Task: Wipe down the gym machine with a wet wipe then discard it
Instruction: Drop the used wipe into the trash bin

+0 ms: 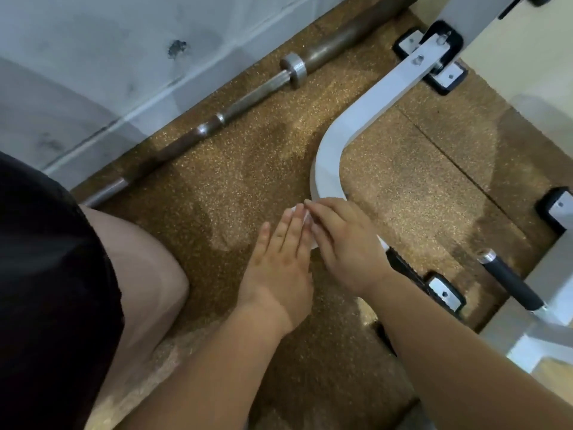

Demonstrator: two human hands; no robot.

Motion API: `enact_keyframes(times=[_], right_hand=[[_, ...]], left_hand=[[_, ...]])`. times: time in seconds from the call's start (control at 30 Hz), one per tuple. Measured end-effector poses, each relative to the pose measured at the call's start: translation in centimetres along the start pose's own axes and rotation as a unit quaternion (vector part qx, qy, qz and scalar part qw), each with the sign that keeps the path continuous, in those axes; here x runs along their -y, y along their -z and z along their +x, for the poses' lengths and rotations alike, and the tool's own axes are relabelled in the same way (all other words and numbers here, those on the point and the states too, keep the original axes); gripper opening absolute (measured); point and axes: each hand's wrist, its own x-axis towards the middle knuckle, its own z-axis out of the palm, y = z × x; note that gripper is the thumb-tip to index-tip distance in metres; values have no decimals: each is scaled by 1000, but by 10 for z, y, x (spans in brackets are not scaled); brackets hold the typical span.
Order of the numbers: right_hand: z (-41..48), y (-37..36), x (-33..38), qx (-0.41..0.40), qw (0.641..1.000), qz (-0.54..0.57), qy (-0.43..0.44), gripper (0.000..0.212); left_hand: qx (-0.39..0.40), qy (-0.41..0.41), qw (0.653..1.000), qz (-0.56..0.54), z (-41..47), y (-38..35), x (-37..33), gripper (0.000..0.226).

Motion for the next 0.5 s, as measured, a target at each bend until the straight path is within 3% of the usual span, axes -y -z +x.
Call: enact_keyframes(times=[0.1,0.23,0.33,0.4,0.5], right_hand=[[-31,2,32,8,1000,-14,25,45],[-65,11,74,26,995,-49,84,49],[-88,21,117,50,988,-87,115,53],[-102,36,150,49,987,-85,129,49],[-120,64,202,81,988,-60,116,52]], left_hand=[[8,43,997,-60,-55,3,1,86],[-61,90,978,-177,-124,1,14,85],[-75,124,936,-321,-168,18,18,82],[-78,166,856,-484,-196,41,14,80],[-69,199,649,-731,-237,90,1,77]])
